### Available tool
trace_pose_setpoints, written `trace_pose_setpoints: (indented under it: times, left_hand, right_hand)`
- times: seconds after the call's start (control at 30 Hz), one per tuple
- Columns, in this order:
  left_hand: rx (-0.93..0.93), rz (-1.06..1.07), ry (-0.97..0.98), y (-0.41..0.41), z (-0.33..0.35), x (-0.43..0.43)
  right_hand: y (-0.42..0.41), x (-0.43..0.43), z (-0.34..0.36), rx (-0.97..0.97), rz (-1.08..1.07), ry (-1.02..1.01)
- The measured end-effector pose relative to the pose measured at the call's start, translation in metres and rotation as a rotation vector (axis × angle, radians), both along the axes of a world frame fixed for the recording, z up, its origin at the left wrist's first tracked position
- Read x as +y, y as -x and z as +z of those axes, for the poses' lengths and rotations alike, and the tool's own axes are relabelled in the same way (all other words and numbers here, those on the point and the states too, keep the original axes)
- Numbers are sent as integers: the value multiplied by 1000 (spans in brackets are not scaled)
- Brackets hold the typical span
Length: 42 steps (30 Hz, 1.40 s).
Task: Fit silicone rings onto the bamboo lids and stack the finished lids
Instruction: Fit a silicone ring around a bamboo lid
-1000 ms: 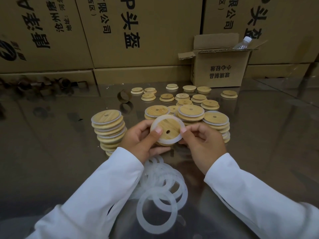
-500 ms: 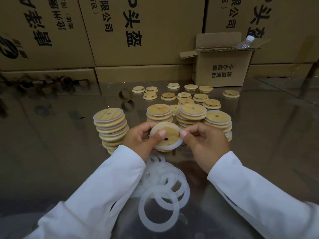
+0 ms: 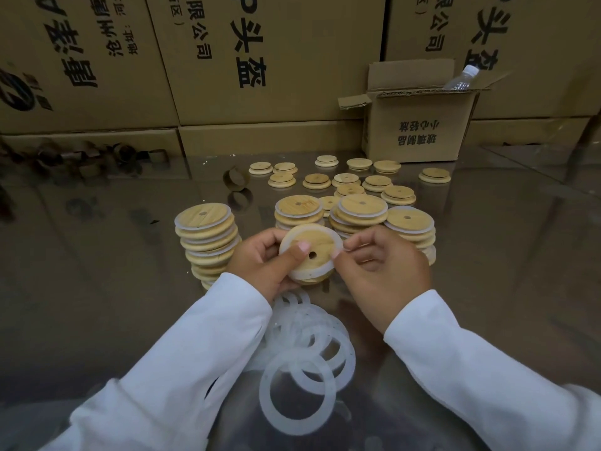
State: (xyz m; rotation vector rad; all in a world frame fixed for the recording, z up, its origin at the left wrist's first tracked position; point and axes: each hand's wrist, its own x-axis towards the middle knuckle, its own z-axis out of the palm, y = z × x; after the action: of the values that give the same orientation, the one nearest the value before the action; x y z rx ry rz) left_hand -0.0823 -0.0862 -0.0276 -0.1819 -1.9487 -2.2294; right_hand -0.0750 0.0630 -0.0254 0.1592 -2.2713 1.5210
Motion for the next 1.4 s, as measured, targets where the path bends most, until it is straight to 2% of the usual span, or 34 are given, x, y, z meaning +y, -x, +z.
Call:
trace_pose_setpoints:
  times: [0.2,0.43,0.67,0.83,0.97,1.3,1.4]
  left_hand:
    - [-18,-60,-20,1,-2,-1]
    - [27,-49,207,0,-4,-2]
    - [107,-60,278,0,-2,-6]
    - [21,-104,132,-1,-4,-6]
    - [-9,-96,99,1,-3,-6]
    - [-67,-122,-101,0,0,0]
    - [-99,-160,-98,0,0,-1]
  right_hand:
    - [2,1,-2,5,-9,-8]
    - [-1,1,-2,81,6,-168]
    - [7,6,2,-136,112,77]
    - [7,7,5,-152,154,173]
    - [4,5,3,-48,110,57]
    - [-3,-2,-1,97,19,26]
    - [-2,1,0,105,10,-37]
